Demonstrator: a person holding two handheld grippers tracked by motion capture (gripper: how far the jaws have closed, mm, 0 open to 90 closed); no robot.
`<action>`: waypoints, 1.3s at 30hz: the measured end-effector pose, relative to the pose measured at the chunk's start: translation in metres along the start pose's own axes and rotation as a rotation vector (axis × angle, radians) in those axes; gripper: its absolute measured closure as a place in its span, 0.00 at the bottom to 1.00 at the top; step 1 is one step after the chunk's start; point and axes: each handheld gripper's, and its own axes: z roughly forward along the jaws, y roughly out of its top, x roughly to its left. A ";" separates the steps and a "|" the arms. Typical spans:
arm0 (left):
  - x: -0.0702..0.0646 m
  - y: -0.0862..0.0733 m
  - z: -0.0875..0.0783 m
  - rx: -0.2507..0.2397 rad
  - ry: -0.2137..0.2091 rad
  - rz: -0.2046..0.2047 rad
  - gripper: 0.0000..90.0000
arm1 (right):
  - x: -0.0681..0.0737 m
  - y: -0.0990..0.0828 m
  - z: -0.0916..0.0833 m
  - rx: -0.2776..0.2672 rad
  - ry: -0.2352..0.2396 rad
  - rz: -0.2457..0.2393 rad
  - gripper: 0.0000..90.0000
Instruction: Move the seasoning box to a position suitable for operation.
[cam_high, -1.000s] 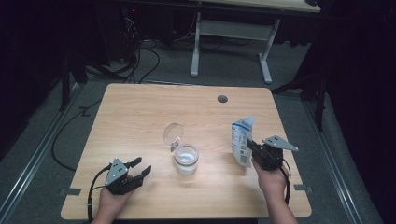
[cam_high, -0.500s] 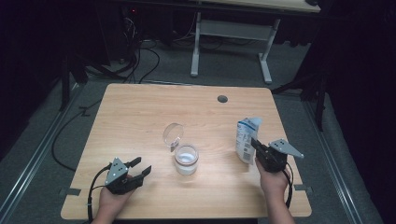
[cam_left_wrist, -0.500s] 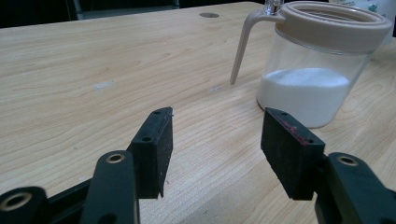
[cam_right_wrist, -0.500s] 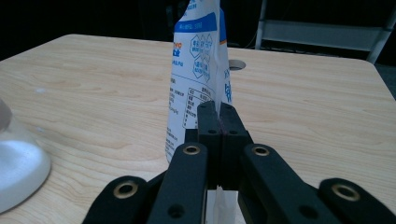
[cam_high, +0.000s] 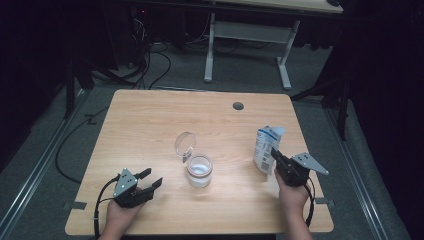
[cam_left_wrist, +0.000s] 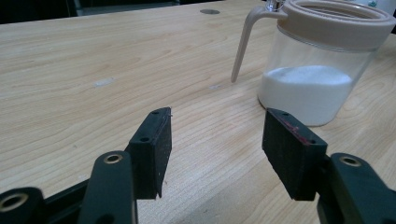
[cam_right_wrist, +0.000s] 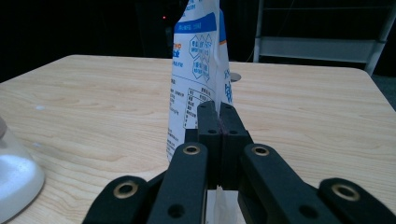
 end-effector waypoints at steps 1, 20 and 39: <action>0.000 0.000 0.000 0.000 0.000 0.000 0.48 | -0.001 -0.001 0.000 -0.004 -0.001 0.001 1.00; 0.000 0.000 0.000 0.002 -0.011 -0.003 0.47 | 0.005 -0.017 -0.011 -0.012 -0.004 -0.023 0.97; 0.000 0.000 0.000 0.006 -0.016 -0.004 0.46 | 0.008 -0.017 -0.010 -0.004 -0.009 -0.035 0.93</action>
